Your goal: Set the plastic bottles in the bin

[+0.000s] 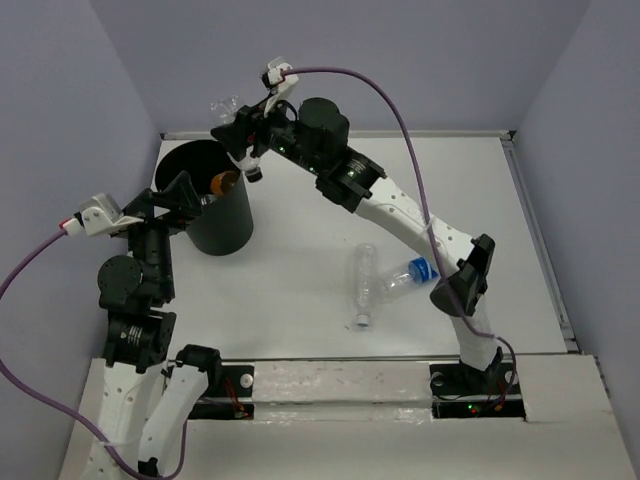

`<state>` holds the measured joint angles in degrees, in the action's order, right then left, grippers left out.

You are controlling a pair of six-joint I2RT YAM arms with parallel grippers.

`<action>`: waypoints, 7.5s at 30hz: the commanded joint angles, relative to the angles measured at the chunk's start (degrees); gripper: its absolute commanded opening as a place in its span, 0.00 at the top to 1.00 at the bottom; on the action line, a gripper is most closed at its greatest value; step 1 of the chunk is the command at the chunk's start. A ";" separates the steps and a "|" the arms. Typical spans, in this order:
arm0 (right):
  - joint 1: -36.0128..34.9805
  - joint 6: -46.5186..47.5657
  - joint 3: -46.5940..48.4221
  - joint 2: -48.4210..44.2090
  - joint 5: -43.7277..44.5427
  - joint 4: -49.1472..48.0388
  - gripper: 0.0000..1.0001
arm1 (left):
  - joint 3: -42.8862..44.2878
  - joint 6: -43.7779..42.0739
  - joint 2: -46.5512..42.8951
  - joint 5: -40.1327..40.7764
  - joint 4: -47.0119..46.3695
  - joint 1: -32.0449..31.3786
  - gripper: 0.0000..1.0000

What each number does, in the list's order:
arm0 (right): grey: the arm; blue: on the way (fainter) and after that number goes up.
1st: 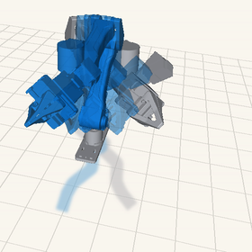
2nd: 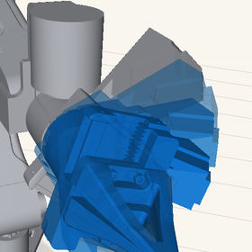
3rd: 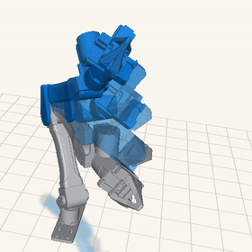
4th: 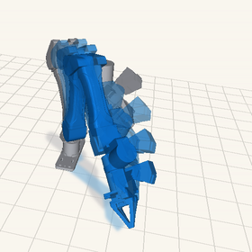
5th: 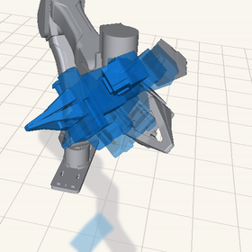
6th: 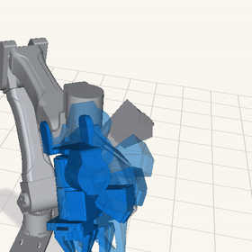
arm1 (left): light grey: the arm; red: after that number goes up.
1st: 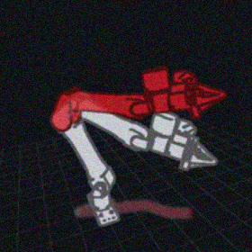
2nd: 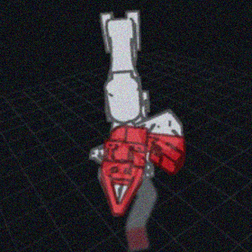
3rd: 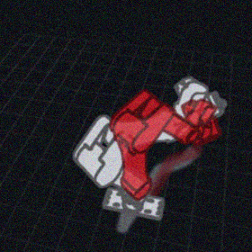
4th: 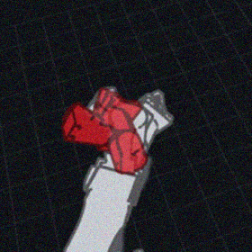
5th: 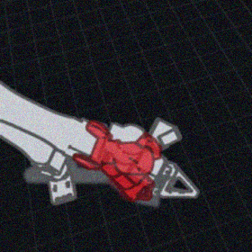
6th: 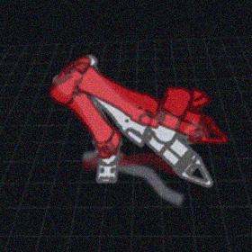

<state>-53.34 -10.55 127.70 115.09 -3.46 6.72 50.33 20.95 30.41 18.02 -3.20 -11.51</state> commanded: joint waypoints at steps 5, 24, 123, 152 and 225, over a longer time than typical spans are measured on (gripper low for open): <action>-0.36 -5.09 19.43 21.48 -1.46 -25.18 0.60 | 1.00 0.58 -0.62 2.28 -2.60 -1.15 0.01; 1.03 -8.44 10.57 18.01 1.80 -33.71 0.00 | 6.00 2.25 1.48 -8.23 1.17 -2.03 0.01; 35.15 -36.39 -105.11 -53.47 17.09 -14.81 0.43 | 14.46 -24.21 42.28 32.61 -23.69 -0.18 0.20; 0.79 -3.27 -53.38 -30.74 21.41 -28.50 0.48 | 2.06 -1.97 2.30 0.44 -1.46 -0.97 0.01; -2.91 0.00 -34.85 -9.42 5.92 -49.26 0.20 | 0.91 -1.00 -7.22 4.49 0.38 -5.19 0.01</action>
<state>-55.66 -10.04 103.46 115.18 1.13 -38.50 48.45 20.03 20.49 25.47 -3.09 -17.12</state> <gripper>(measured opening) 0.922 0.989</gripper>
